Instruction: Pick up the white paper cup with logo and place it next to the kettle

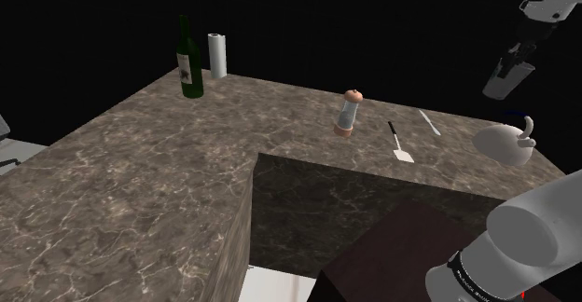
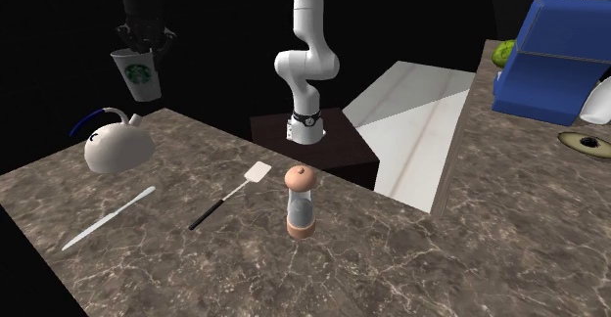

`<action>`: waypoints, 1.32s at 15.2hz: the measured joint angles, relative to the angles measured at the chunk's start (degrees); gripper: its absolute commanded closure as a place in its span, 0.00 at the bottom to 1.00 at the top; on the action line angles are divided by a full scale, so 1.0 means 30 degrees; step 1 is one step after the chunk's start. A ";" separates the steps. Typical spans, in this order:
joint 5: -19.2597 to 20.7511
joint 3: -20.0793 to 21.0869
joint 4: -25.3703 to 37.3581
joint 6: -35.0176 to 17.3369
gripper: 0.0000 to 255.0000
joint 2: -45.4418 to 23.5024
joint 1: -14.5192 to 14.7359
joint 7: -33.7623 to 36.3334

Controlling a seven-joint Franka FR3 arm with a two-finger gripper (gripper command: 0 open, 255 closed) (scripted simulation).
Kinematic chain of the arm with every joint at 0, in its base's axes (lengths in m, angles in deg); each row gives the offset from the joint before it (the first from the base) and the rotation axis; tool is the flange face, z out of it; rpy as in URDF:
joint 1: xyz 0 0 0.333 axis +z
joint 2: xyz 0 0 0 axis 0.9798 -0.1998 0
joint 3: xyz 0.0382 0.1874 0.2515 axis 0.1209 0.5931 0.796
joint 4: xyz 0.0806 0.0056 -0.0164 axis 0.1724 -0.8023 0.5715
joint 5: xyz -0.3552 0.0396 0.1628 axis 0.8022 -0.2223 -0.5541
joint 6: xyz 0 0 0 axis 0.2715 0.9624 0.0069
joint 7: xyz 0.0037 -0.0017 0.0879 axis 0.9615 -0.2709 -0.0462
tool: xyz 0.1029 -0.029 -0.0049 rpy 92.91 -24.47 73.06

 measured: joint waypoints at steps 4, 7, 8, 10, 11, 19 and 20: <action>-0.0074 -0.0352 -0.0500 -0.0766 1.00 -0.0234 -0.0117 -0.0360; 0.0001 -0.0394 -0.1296 -0.1506 1.00 -0.0181 -0.0152 -0.0263; 0.0032 -0.0422 -0.1607 -0.1802 1.00 -0.0164 -0.0172 -0.0238; 0.0102 -0.0437 -0.2120 -0.2256 1.00 -0.0103 -0.0198 -0.0156; 0.0097 -0.0461 -0.2362 -0.2540 1.00 -0.0150 -0.0198 -0.0123; 0.0139 -0.0732 -0.4152 -0.4558 1.00 -0.0402 -0.0285 -0.0057; 0.0126 -0.0755 -0.4389 -0.4856 1.00 -0.0475 -0.0278 -0.0017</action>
